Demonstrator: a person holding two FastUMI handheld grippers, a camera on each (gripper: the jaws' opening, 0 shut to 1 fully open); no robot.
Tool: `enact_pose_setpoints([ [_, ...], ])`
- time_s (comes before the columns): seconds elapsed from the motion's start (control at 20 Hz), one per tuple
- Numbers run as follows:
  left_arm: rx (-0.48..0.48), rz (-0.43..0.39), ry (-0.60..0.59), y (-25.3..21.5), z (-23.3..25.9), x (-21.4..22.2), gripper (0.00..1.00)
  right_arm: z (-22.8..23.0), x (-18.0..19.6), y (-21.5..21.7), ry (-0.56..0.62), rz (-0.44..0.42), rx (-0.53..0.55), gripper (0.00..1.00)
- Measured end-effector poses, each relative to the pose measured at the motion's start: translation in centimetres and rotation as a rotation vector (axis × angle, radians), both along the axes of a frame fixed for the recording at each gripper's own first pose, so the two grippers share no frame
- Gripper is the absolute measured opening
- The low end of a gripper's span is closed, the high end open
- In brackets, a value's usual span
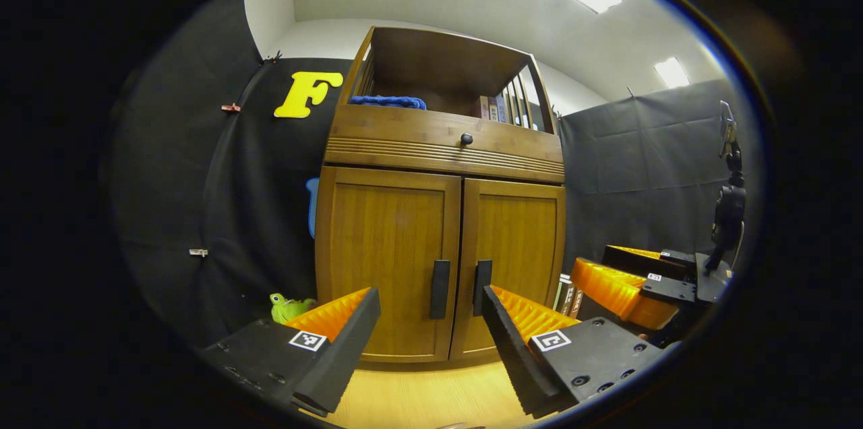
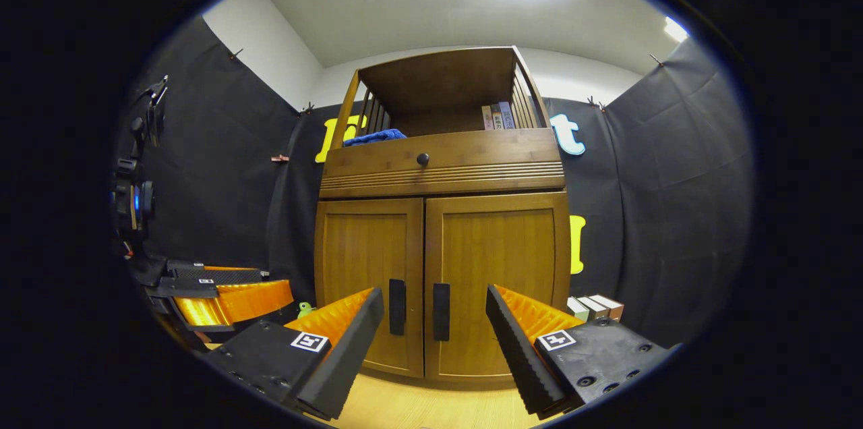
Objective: Open the right door of the double-door shoe cabinet with the right hand, and open the left door with the left hand.
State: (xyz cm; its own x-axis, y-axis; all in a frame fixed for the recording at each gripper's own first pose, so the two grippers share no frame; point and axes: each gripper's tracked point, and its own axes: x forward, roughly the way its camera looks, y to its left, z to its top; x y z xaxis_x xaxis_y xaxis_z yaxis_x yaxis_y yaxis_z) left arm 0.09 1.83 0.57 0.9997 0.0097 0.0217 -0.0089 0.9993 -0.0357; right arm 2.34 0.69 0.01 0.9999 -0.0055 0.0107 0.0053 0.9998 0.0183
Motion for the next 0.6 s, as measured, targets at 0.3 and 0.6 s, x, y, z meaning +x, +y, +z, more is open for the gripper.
enact_pose_setpoints([
  [0.3, 0.009, 0.014, 0.001, 1.0, -0.4, -0.3, 0.94, -1.5, 3.4, 0.8, 0.014, 0.005, 0.011, 0.96],
  [0.6, 0.014, 0.028, 0.013, 2.4, -0.5, -0.8, 0.94, -3.1, 7.0, 1.7, 0.028, 0.016, 0.032, 0.97],
])
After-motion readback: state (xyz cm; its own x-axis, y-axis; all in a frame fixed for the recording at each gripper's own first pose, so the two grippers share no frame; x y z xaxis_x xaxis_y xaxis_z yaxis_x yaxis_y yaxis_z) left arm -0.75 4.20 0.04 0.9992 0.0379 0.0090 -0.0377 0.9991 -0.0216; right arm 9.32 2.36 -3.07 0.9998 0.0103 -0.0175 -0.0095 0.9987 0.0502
